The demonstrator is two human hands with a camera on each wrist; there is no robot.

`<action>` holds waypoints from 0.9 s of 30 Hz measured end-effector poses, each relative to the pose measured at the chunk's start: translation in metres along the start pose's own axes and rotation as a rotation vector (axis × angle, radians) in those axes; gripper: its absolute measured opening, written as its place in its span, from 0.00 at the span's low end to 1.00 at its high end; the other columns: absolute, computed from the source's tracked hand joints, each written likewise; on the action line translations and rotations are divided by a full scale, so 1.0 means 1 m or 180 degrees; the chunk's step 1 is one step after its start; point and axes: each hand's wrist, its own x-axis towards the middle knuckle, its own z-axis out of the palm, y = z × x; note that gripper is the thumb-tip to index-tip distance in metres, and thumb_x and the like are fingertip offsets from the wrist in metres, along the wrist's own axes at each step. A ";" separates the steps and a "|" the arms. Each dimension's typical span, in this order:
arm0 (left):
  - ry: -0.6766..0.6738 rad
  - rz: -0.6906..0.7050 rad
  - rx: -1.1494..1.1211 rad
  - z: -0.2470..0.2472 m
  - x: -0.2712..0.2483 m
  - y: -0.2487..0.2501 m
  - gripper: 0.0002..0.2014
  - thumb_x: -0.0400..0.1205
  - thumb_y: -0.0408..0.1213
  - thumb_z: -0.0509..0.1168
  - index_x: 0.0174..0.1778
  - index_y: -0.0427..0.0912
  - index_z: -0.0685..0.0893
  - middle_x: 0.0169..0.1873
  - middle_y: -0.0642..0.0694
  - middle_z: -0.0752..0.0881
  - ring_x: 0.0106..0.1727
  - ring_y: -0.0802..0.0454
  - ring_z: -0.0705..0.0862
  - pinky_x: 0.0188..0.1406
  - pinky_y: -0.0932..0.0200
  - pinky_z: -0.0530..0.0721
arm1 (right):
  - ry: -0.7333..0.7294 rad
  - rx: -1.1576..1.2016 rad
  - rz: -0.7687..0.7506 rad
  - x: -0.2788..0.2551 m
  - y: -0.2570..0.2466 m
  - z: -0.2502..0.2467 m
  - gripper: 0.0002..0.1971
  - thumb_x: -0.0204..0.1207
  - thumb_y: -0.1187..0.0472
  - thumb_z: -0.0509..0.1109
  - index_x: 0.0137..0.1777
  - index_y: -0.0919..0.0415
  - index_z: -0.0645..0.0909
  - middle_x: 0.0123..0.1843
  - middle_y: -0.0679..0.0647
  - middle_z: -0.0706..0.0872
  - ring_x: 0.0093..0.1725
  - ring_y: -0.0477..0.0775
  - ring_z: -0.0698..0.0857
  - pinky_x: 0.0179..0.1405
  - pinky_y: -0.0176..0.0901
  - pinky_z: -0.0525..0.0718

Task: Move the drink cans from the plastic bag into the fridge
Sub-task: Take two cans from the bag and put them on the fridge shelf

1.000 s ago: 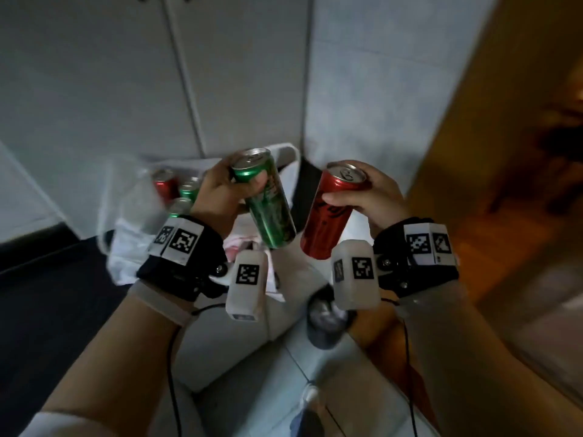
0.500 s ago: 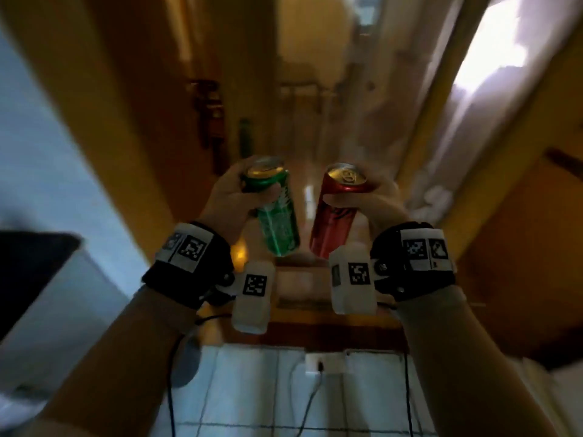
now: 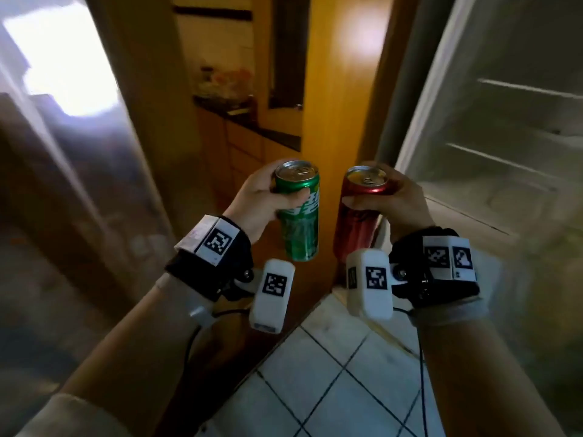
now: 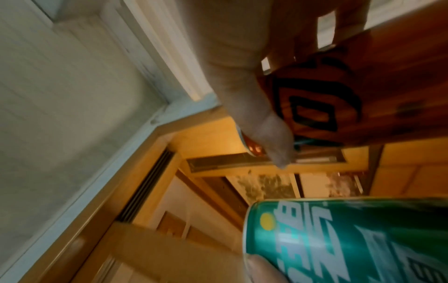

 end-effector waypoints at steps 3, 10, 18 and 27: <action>-0.0379 -0.0156 -0.0087 0.039 0.062 -0.014 0.27 0.72 0.24 0.67 0.68 0.37 0.73 0.56 0.42 0.83 0.61 0.45 0.81 0.54 0.53 0.82 | 0.0477 -0.0023 -0.0073 0.024 0.009 -0.046 0.30 0.49 0.76 0.81 0.54 0.60 0.84 0.45 0.55 0.89 0.46 0.53 0.88 0.47 0.46 0.86; -0.1091 -0.0020 0.0133 0.111 0.200 -0.026 0.22 0.69 0.24 0.71 0.56 0.48 0.80 0.55 0.46 0.85 0.65 0.43 0.80 0.64 0.40 0.80 | 0.1331 -0.0237 -0.0124 0.104 0.018 -0.114 0.24 0.54 0.71 0.80 0.52 0.57 0.84 0.46 0.52 0.89 0.47 0.51 0.86 0.45 0.40 0.84; -0.1876 0.0553 0.0095 0.177 0.367 0.025 0.22 0.73 0.21 0.66 0.60 0.46 0.77 0.49 0.50 0.85 0.49 0.58 0.86 0.51 0.53 0.88 | 0.1982 -0.0284 -0.0747 0.213 -0.033 -0.186 0.22 0.54 0.73 0.79 0.46 0.52 0.85 0.37 0.44 0.89 0.38 0.41 0.87 0.36 0.32 0.83; -0.2099 0.1400 -0.0153 0.299 0.503 0.084 0.23 0.69 0.28 0.72 0.58 0.47 0.76 0.46 0.54 0.84 0.47 0.60 0.84 0.46 0.62 0.86 | 0.2420 -0.0680 -0.1137 0.329 -0.109 -0.306 0.22 0.54 0.66 0.82 0.45 0.45 0.83 0.47 0.46 0.89 0.51 0.50 0.88 0.56 0.46 0.84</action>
